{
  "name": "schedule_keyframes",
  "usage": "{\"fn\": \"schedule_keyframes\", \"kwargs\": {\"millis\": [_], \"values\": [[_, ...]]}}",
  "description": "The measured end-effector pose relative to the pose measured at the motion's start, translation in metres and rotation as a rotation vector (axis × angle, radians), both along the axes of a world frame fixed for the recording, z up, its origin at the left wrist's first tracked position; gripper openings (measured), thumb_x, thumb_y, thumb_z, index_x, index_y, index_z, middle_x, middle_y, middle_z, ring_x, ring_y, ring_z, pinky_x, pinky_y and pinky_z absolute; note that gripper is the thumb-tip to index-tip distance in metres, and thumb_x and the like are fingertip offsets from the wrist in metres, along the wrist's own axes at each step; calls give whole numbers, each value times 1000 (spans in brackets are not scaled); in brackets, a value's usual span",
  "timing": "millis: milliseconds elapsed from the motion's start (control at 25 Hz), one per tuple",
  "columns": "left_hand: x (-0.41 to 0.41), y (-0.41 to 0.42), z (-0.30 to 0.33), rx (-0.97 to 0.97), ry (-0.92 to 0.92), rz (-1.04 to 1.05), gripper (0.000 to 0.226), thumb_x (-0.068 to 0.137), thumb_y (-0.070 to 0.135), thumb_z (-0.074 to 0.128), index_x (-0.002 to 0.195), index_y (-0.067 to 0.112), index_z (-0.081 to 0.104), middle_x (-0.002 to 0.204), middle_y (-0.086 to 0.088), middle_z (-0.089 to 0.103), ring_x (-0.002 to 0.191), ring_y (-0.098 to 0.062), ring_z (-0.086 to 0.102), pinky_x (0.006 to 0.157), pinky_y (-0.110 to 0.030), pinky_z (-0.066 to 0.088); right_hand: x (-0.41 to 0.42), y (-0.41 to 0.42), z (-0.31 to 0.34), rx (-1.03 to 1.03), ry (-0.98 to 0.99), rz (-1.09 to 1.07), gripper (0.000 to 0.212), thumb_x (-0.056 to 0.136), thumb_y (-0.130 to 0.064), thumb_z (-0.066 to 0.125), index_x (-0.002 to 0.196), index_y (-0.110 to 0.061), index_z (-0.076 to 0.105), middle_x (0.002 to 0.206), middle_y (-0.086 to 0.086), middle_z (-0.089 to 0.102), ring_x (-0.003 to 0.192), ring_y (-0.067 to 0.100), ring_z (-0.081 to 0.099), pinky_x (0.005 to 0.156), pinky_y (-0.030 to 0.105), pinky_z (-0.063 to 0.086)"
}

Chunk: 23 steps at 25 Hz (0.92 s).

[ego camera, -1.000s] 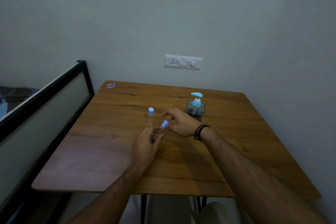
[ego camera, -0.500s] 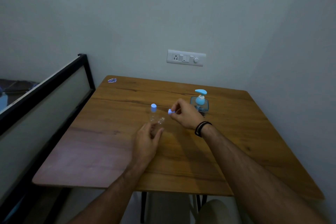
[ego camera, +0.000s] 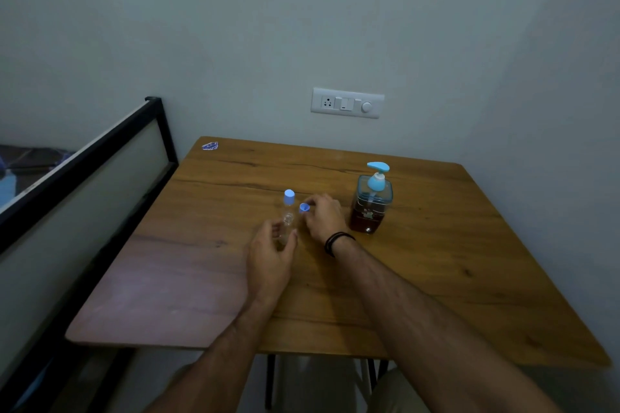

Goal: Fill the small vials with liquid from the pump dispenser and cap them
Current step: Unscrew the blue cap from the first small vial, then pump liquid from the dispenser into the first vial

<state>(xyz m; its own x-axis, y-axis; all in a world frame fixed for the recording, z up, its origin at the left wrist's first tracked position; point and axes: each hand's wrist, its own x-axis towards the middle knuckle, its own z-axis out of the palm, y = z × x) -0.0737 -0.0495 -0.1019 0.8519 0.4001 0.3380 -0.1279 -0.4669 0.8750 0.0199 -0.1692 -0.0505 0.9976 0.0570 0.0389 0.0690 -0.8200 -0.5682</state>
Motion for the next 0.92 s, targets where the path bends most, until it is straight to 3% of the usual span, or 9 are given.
{"fn": "schedule_keyframes", "kwargs": {"millis": [120, 240, 400, 480, 520, 600, 680, 760, 920], "values": [[0, 1, -1, 9, -1, -9, 23, 91, 41, 72, 109, 29, 63, 102, 16, 69, 95, -1, 65, 78, -39, 59, 5, 0, -7, -85, -9, 20, 34, 99, -23, 64, 133, -21, 63, 136, 0, 53, 125, 22, 47, 108, 40, 43], [0, 1, -2, 1, 0, -23, 22, 91, 42, 72, 109, 32, 61, 102, 17, 68, 96, -1, 65, 76, -40, 60, 1, -8, -4, -21, -32, 46, 44, 98, -24, 66, 140, -22, 57, 135, -1, 54, 122, 18, 52, 107, 40, 47], [-2, 1, -1, 4, -15, -37, 21, 92, 41, 72, 108, 34, 61, 102, 18, 68, 96, -1, 66, 78, -40, 60, -19, -36, 44, 279, -494, 34, 23, 100, -16, 59, 122, -20, 65, 111, -8, 61, 97, 6, 58, 85, 25, 54], [-3, -1, 1, 14, -34, -42, 21, 92, 40, 73, 108, 32, 62, 101, 17, 69, 96, -2, 66, 79, -40, 59, -16, -63, 71, 310, -735, -105, 18, 99, -21, 58, 116, -20, 63, 110, -9, 58, 102, 11, 54, 86, 23, 46], [-3, -2, 1, 15, -35, -45, 21, 92, 39, 73, 108, 30, 63, 101, 17, 70, 96, -2, 66, 79, -40, 58, -10, -76, 78, 315, -757, -203, 20, 99, -27, 57, 117, -21, 62, 114, -8, 56, 108, 11, 51, 90, 23, 42], [-4, -3, 1, 13, -30, -51, 20, 92, 39, 72, 107, 29, 63, 100, 15, 70, 96, -3, 66, 79, -42, 58, 2, -96, 82, 416, -588, -338, 29, 101, -42, 51, 122, -23, 59, 120, -9, 56, 115, 11, 50, 95, 26, 41], [-5, -3, 1, 21, -29, -55, 20, 93, 40, 71, 107, 30, 62, 101, 15, 69, 96, -3, 65, 79, -42, 58, 6, -100, 74, 623, -243, -301, 45, 104, -57, 41, 116, -19, 63, 106, -5, 65, 98, 12, 61, 82, 29, 48], [-5, -3, 1, 27, -35, -60, 20, 93, 41, 71, 107, 30, 62, 100, 16, 68, 96, -3, 65, 78, -42, 58, 2, -101, 65, 745, -34, -247, 60, 102, -65, 34, 106, -17, 71, 95, 0, 71, 84, 14, 66, 69, 26, 49], [-6, -3, 3, 37, -43, -57, 19, 94, 43, 70, 106, 32, 60, 98, 15, 68, 92, -4, 66, 75, -43, 58, -7, -101, 62, 795, -28, -237, 59, 103, -62, 36, 104, -16, 73, 91, -1, 72, 77, 10, 66, 64, 23, 47]]}}
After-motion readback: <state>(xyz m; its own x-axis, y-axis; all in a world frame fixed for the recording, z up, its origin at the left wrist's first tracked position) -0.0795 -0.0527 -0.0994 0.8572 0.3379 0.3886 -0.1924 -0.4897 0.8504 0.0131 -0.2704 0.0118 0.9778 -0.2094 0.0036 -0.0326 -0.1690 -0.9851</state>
